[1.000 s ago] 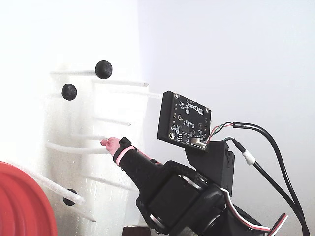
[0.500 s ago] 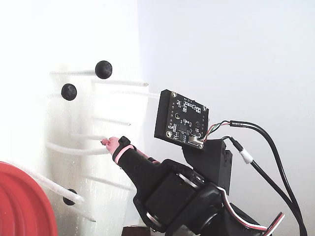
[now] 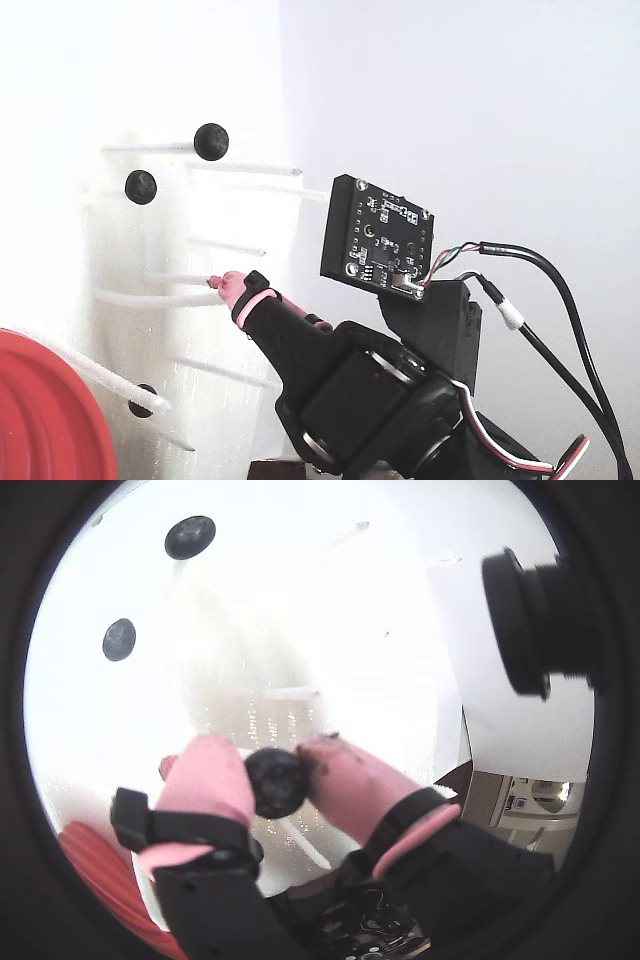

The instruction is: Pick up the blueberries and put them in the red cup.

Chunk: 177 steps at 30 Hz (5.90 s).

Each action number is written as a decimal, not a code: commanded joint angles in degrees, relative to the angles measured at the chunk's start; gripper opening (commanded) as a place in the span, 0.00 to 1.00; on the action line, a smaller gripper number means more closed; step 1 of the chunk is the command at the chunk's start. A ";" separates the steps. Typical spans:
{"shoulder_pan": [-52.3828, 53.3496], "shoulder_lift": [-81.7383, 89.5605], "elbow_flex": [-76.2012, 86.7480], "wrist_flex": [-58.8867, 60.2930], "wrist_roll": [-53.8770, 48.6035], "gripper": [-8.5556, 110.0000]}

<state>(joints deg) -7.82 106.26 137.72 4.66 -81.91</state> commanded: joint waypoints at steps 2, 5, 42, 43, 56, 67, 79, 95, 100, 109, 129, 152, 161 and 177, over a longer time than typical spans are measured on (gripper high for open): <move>-0.26 6.77 0.09 -0.70 -0.44 0.16; -0.44 8.00 0.70 0.00 -0.53 0.16; -10.72 19.69 4.22 12.66 5.45 0.16; -11.16 20.13 4.22 13.10 5.80 0.16; -16.17 25.31 5.80 17.05 8.96 0.16; -20.39 29.36 6.94 20.57 12.48 0.16; -23.38 31.90 7.91 23.38 15.12 0.16; -24.87 36.04 9.93 25.58 16.35 0.20; -24.52 36.56 10.02 25.58 16.26 0.20; -21.45 36.74 9.76 24.61 13.36 0.20; -14.94 30.06 6.42 20.39 9.05 0.19; -9.23 21.09 1.93 14.41 5.71 0.19; -8.00 17.23 0.09 12.22 4.92 0.19; -5.54 9.32 -2.55 7.12 3.43 0.20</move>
<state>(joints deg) -15.21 115.49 140.19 13.18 -78.40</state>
